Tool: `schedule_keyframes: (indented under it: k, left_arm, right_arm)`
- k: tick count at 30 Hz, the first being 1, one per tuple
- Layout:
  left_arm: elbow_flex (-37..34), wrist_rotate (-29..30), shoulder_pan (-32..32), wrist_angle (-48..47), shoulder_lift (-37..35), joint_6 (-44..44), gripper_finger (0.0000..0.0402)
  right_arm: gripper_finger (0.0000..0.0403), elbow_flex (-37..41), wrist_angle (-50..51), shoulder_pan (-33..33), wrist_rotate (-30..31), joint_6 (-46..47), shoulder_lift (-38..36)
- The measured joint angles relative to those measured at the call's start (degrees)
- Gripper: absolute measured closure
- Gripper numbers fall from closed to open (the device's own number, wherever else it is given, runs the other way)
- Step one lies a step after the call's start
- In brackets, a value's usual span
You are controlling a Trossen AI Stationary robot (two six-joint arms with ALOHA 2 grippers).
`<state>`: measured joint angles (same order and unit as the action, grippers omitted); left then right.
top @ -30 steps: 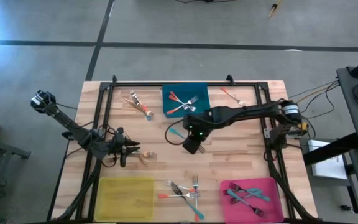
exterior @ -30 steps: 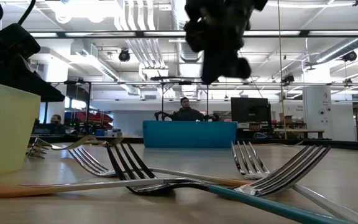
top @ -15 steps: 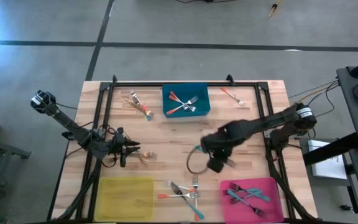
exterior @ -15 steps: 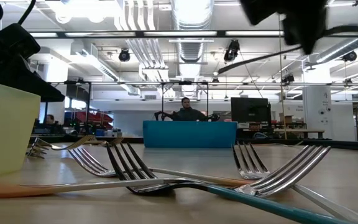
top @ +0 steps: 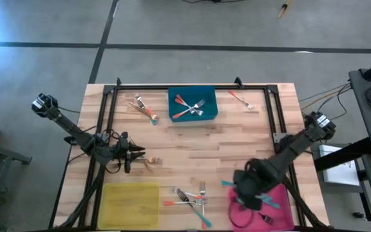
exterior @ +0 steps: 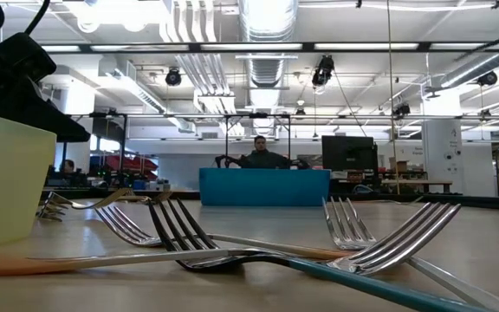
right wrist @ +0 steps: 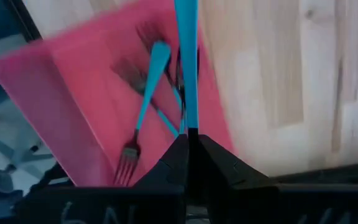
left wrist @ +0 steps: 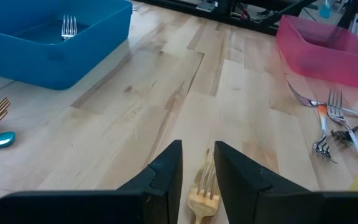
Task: Sort silverware by color (type)
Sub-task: Put the blue fork into the pink bin
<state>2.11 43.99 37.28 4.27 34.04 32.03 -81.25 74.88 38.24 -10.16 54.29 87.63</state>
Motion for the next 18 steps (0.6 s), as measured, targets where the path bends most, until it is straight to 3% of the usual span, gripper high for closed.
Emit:
schedule_keyframes:
  k: [11,18]
  left_arm:
    - [0.01,0.00,0.01,0.00,-0.02,0.00,0.0325]
    - [0.00,0.00,0.00,0.00,0.00,0.00,0.0325]
  right_arm:
    - [0.0387,11.00,-14.62,12.19,2.38,13.59,-6.07]
    - [0.0326,12.93,-15.79,14.40,4.29,15.26,-7.01]
